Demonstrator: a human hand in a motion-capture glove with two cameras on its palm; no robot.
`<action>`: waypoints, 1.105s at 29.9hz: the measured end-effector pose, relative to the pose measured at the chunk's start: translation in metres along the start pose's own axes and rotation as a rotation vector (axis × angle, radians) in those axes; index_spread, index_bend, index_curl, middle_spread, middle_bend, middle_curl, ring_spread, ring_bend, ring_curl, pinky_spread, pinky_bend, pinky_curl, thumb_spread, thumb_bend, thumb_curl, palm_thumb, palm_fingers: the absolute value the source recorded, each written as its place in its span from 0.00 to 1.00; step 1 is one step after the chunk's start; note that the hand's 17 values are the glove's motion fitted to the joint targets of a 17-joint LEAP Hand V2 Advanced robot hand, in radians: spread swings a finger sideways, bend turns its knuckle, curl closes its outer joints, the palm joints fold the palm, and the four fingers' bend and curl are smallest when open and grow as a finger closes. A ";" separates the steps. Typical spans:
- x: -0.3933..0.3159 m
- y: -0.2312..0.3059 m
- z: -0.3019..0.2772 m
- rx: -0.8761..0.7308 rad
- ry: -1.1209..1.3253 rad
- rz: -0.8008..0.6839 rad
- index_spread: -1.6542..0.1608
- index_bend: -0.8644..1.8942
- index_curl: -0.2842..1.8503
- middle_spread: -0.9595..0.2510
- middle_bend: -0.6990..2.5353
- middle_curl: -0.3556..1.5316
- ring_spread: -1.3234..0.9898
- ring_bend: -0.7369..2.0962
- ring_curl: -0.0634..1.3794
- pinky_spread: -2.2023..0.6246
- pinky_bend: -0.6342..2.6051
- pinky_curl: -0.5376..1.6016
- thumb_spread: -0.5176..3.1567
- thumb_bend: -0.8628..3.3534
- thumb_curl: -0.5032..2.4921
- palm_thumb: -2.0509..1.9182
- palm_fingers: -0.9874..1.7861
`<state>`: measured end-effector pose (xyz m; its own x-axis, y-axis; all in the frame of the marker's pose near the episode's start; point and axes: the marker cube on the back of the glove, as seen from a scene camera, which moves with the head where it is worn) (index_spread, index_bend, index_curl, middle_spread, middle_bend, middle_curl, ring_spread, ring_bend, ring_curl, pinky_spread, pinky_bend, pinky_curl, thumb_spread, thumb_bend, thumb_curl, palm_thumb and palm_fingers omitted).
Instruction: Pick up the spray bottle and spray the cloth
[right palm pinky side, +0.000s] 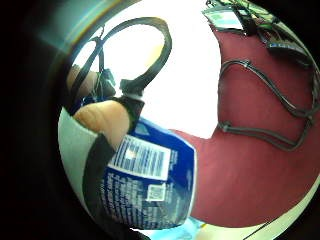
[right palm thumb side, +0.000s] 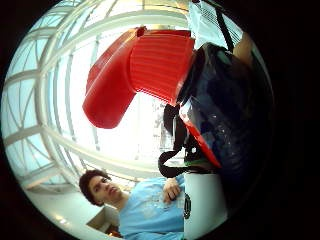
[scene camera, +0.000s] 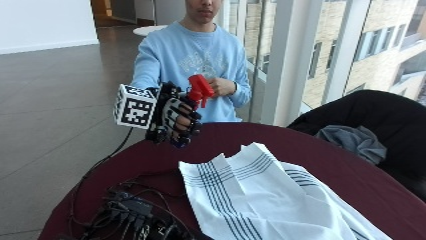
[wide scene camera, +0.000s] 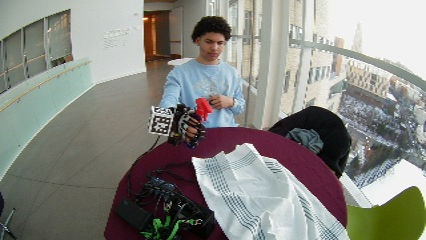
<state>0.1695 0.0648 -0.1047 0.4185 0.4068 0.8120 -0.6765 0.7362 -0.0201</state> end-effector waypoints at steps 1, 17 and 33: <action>-0.003 -0.004 0.001 -0.011 0.004 0.014 0.80 0.37 0.31 0.73 0.31 0.43 0.56 0.41 0.31 0.87 0.25 0.39 0.41 0.20 0.32 0.71 0.75; -0.015 -0.065 0.024 -0.136 0.039 0.197 0.81 0.37 0.32 0.74 0.31 0.43 0.56 0.41 0.32 0.87 0.25 0.39 0.42 0.20 0.32 0.71 0.75; -0.013 -0.088 0.023 -0.178 0.050 0.327 0.82 0.37 0.32 0.75 0.30 0.43 0.57 0.42 0.32 0.87 0.26 0.39 0.43 0.20 0.32 0.71 0.76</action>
<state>0.2098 -0.0173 -0.1002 0.2304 0.6585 0.7164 -0.6654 0.6438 -0.3779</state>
